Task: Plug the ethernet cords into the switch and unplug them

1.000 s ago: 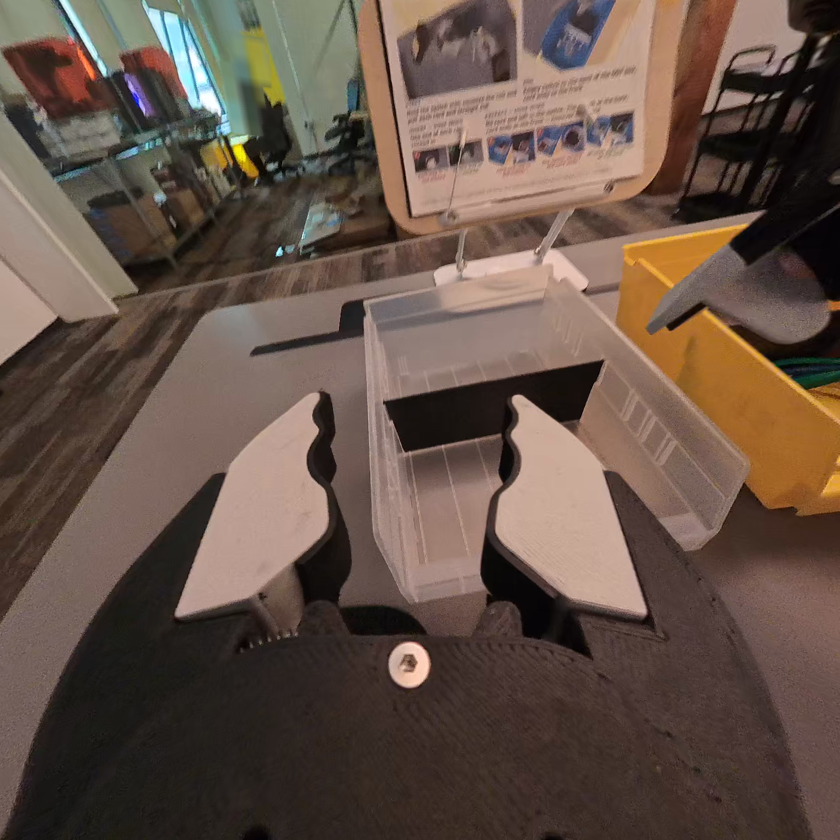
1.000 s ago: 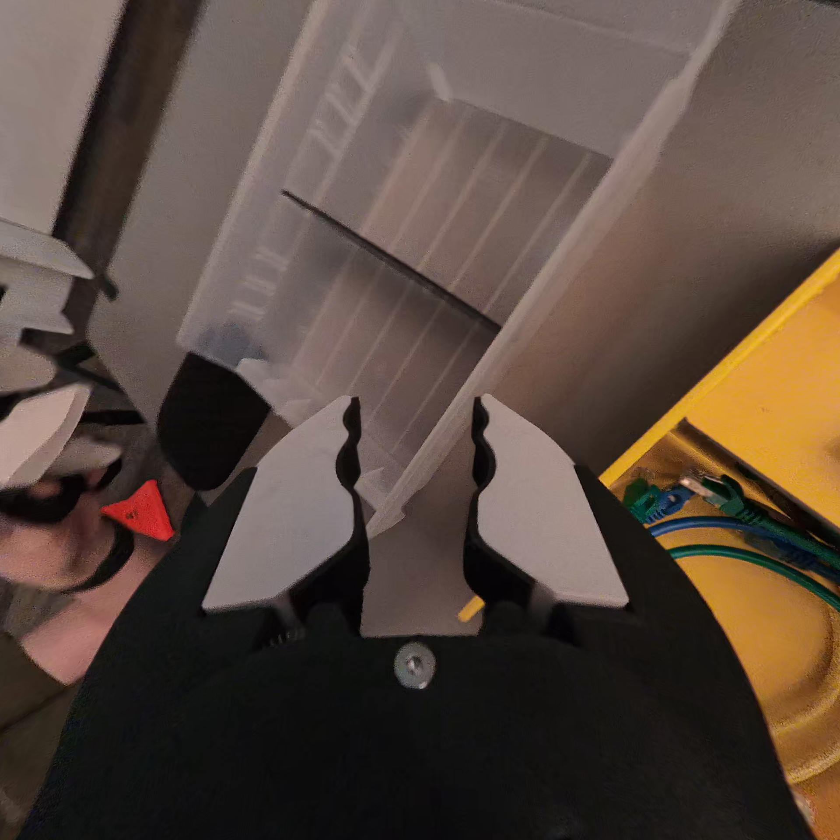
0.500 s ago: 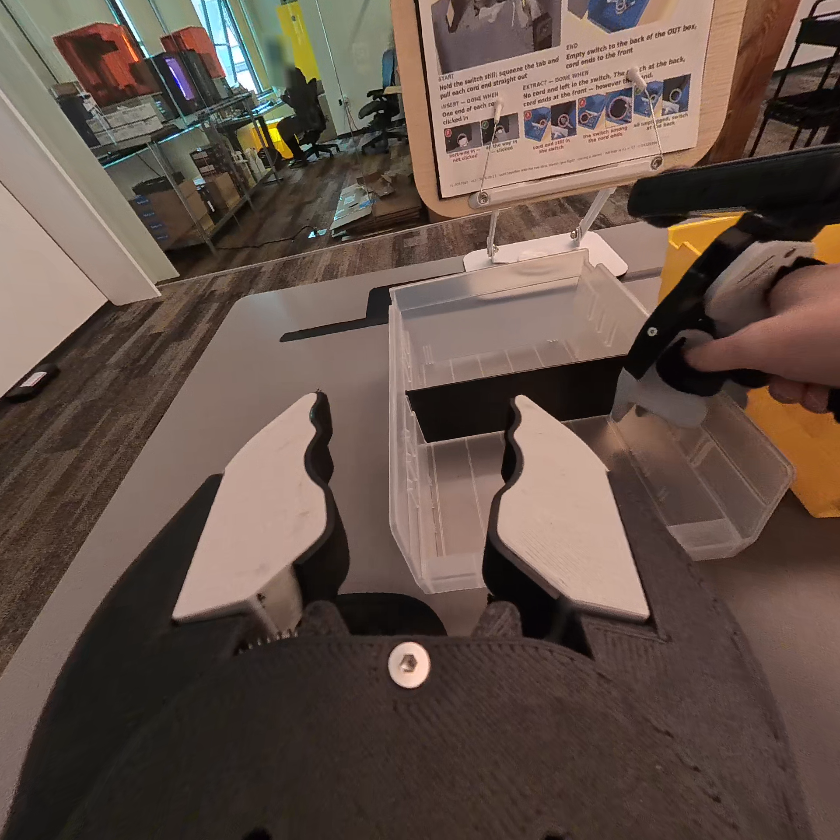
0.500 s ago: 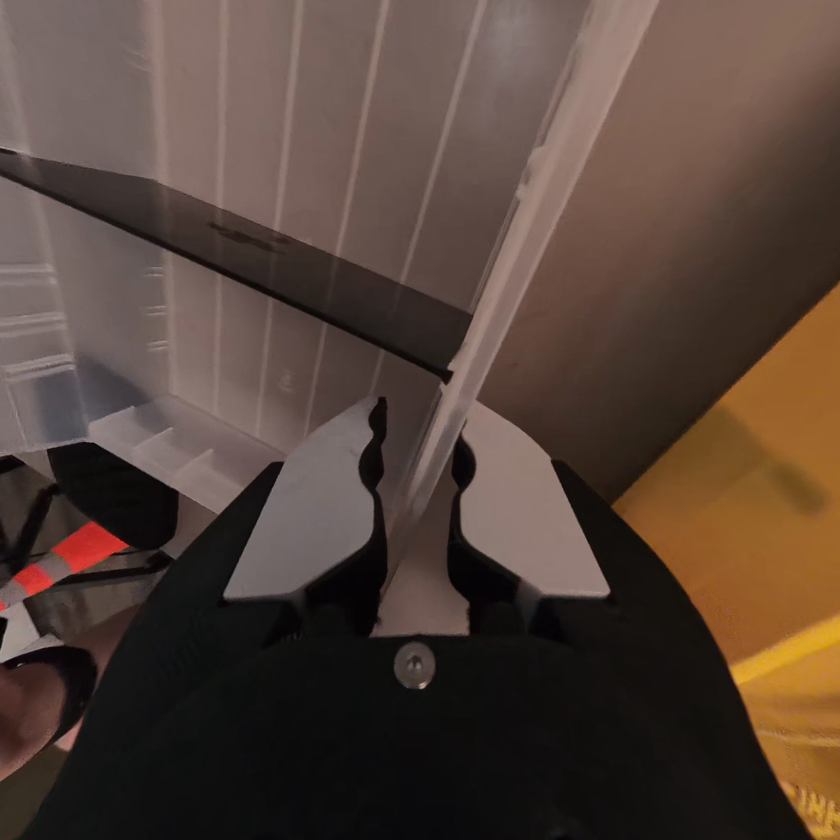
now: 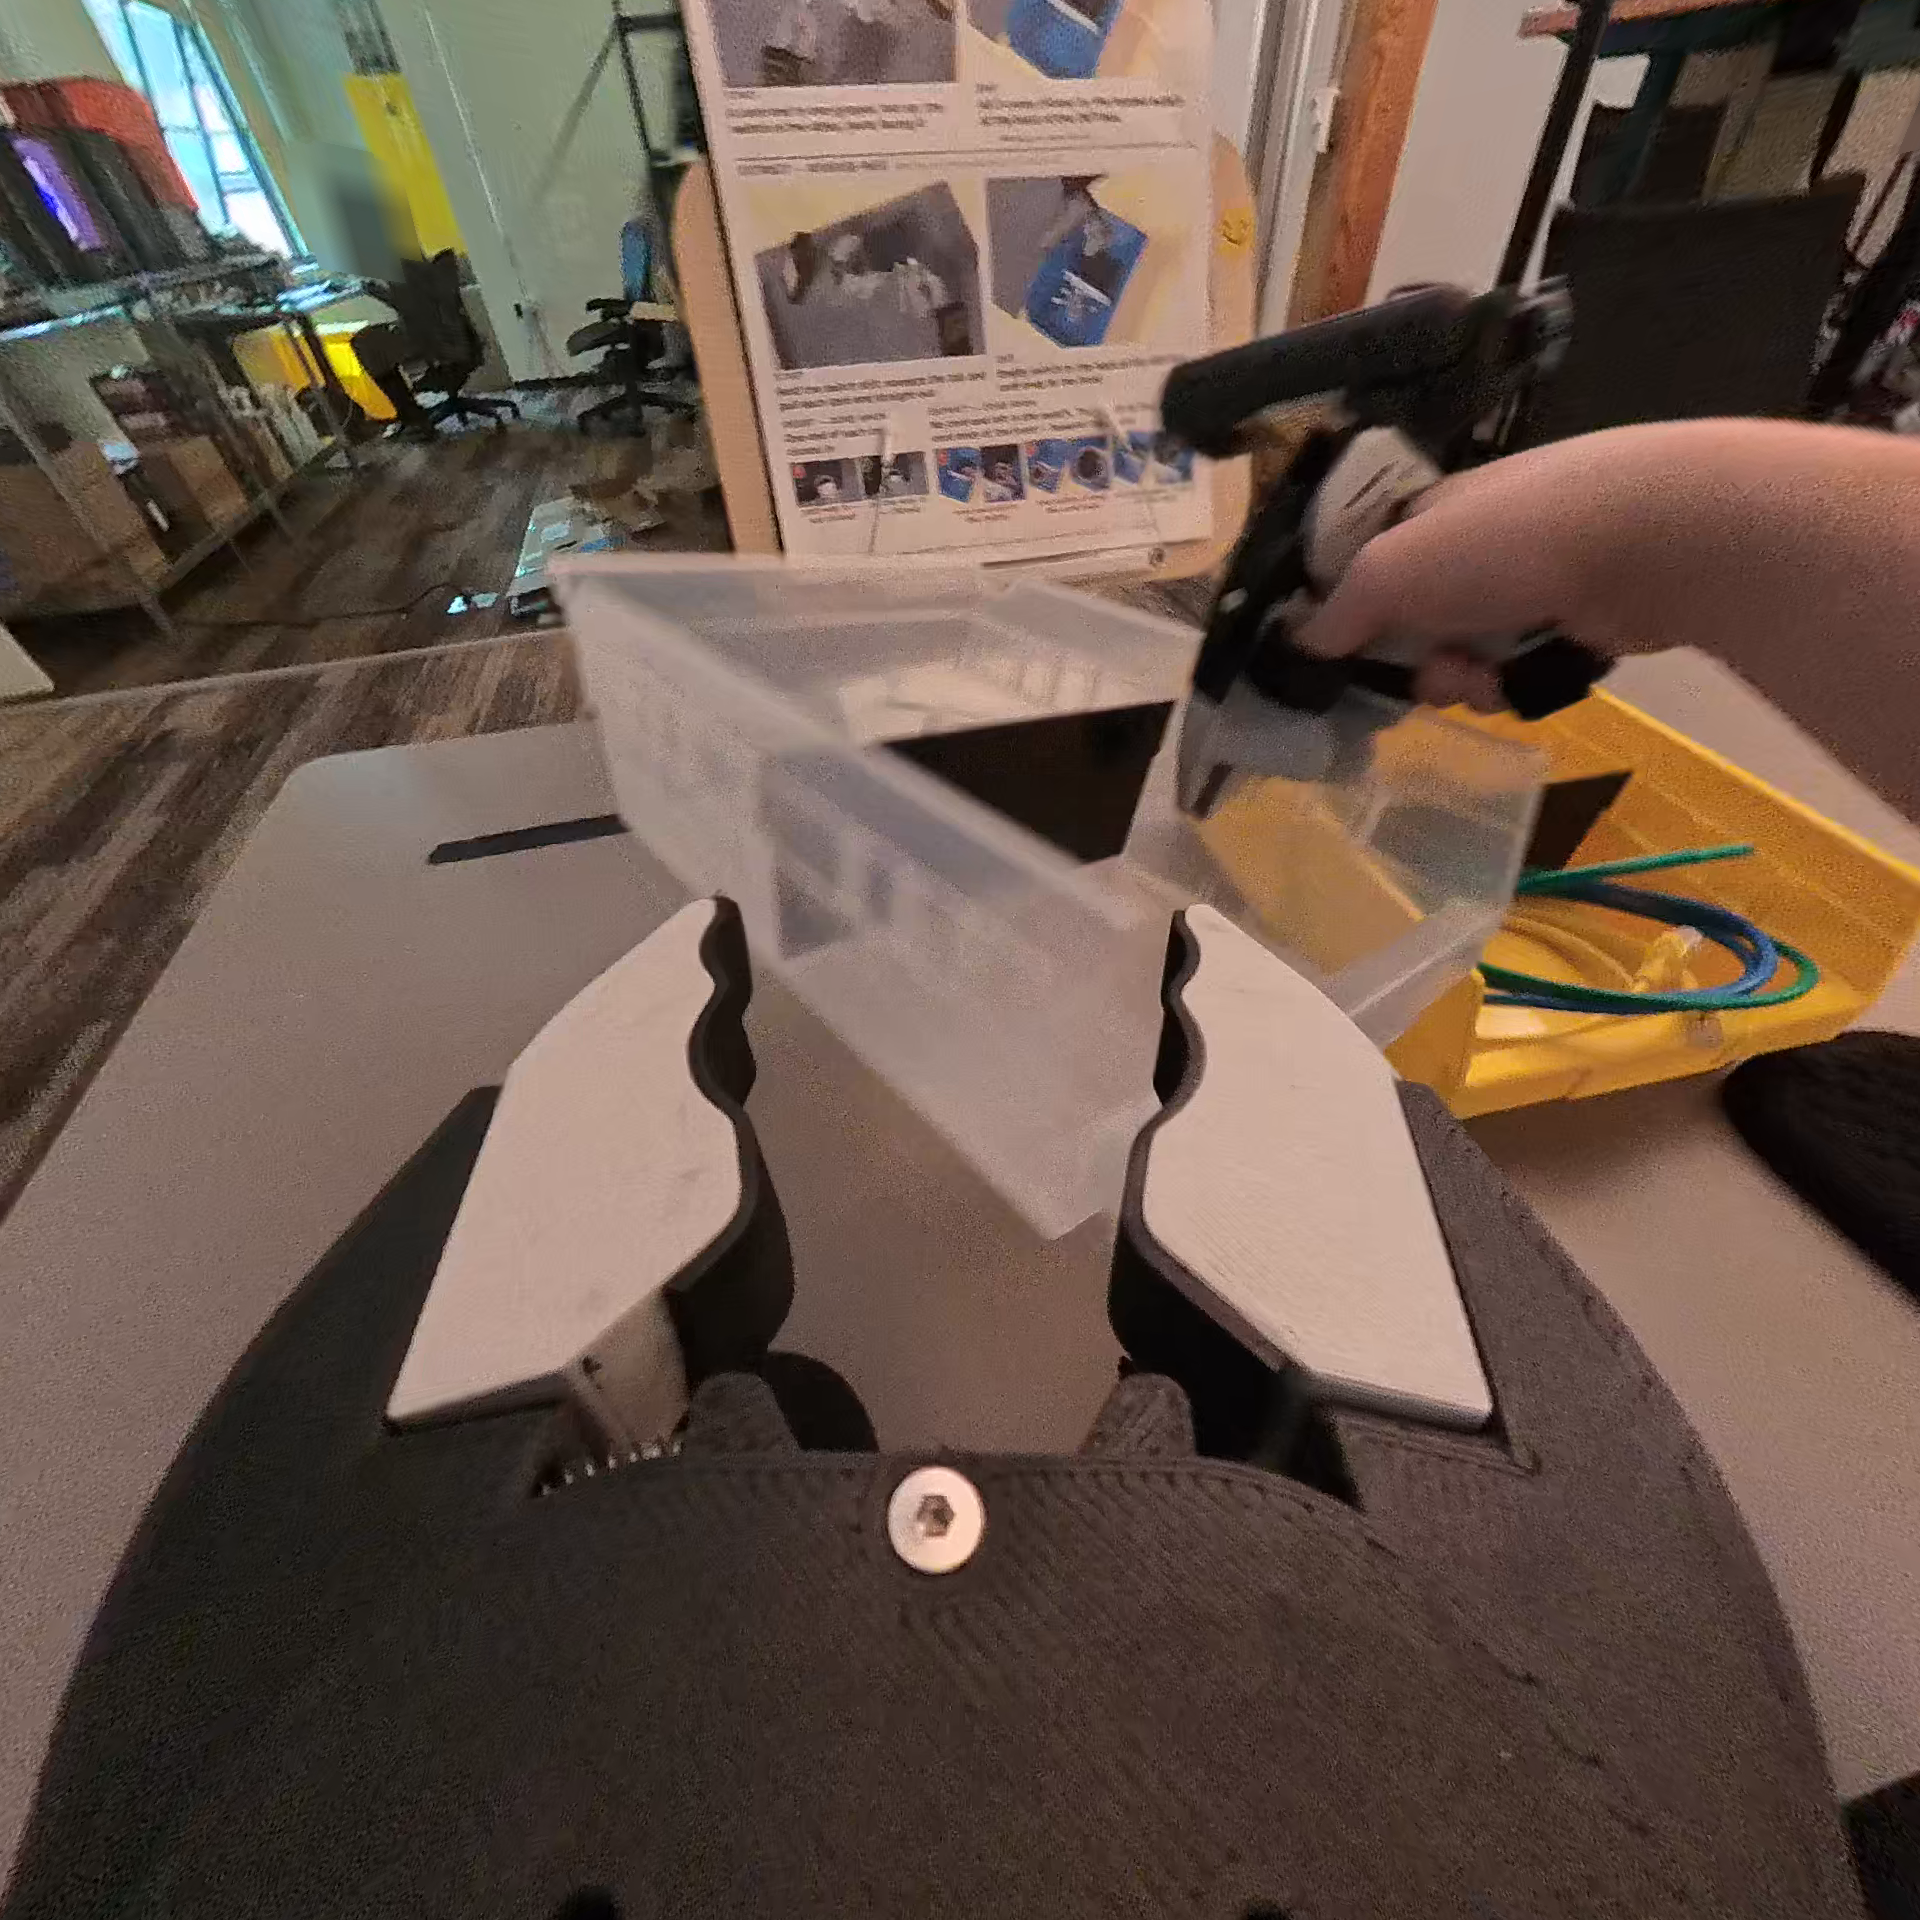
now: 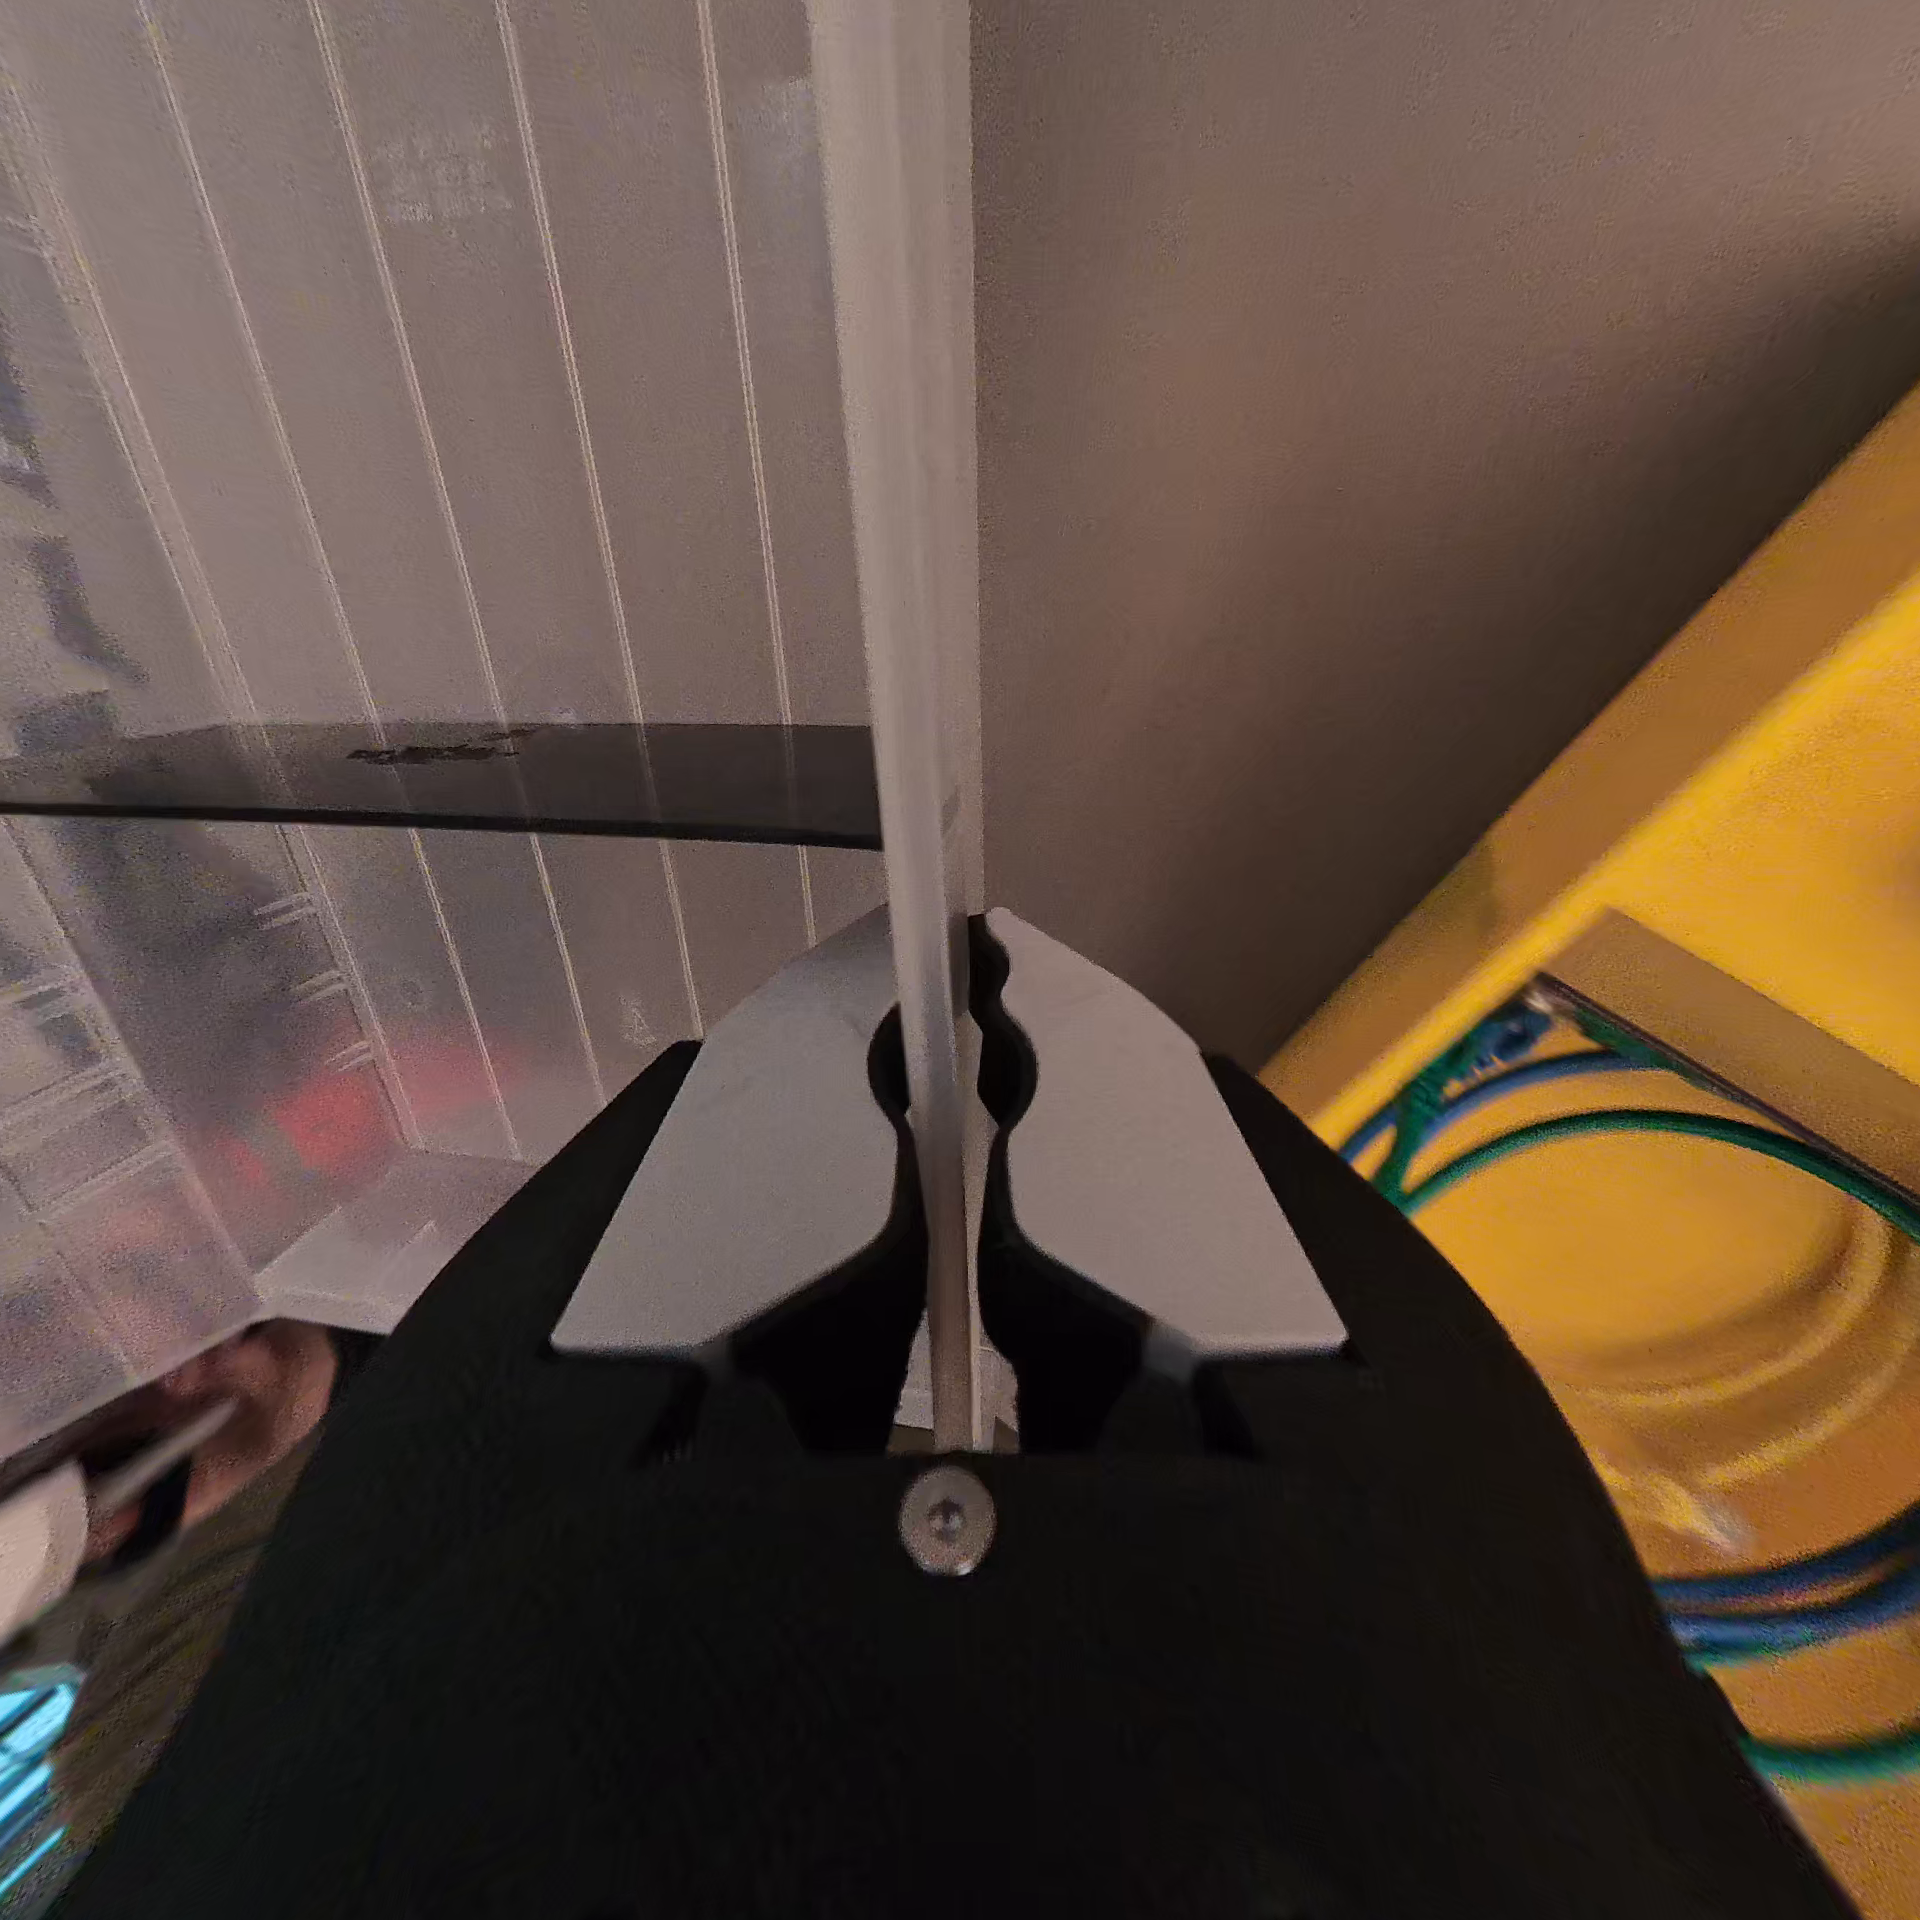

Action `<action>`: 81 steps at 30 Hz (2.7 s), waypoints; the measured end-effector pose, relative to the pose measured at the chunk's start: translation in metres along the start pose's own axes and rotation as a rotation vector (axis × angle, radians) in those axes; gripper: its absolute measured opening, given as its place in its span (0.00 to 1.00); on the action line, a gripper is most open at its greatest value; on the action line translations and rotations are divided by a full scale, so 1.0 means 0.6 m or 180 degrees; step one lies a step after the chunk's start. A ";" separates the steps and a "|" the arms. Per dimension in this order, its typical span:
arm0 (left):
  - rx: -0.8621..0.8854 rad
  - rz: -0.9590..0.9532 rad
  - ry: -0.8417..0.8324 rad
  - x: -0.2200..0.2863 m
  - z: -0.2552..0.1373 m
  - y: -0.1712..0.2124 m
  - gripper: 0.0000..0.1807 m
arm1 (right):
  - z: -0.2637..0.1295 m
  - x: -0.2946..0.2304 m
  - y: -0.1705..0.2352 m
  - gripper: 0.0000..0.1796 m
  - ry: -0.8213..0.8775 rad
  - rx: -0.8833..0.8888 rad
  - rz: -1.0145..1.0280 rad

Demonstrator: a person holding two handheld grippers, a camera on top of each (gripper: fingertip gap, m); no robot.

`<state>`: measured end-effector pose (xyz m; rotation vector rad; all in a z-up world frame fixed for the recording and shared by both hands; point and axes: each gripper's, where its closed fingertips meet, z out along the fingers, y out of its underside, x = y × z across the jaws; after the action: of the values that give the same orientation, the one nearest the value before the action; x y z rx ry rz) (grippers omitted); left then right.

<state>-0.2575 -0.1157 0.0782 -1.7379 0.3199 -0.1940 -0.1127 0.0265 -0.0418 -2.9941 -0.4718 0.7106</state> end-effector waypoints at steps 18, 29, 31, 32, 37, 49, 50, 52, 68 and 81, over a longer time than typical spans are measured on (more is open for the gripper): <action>-0.1144 -0.1200 0.1656 0.224 0.226 0.100 0.50 | -0.386 0.550 0.339 0.03 0.0755 0.1089 0.1722; -0.2696 -0.0003 0.1646 0.314 0.345 0.186 0.19 | -0.262 0.712 0.496 0.06 0.0683 0.0694 0.2392; -0.2907 0.0039 0.1650 0.312 0.344 0.192 0.21 | -0.254 0.723 0.487 0.06 0.0815 0.0677 0.2345; -0.2994 0.0066 0.1656 0.311 0.343 0.194 0.22 | -0.251 0.726 0.479 0.06 0.0862 0.0684 0.2306; -0.3452 -0.0292 0.1866 0.323 0.341 0.211 0.28 | -0.228 0.718 0.428 0.03 0.0993 0.0677 0.2078; -0.3747 0.0072 0.1422 0.162 0.362 0.250 0.03 | -0.215 0.693 0.396 0.03 0.1043 0.0692 0.1748; -0.3694 -0.0035 0.1403 0.136 0.360 0.251 0.04 | -0.215 0.693 0.395 0.03 0.1060 0.0675 0.1719; -0.3601 -0.0248 0.1254 0.075 0.351 0.254 0.05 | -0.216 0.694 0.394 0.03 0.1110 0.0626 0.1629; -0.3033 -0.1452 -0.0052 -0.312 0.196 0.295 0.05 | -0.166 0.611 0.271 0.04 0.1153 0.0416 0.1025; -0.2765 -0.1586 -0.0164 -0.365 0.193 0.295 0.05 | -0.164 0.612 0.245 0.03 0.1154 0.0500 0.0956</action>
<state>-0.4481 0.0327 -0.1070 -2.6649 -0.1081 -0.4091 0.2847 0.0001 -0.1275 -2.9715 0.0490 0.1869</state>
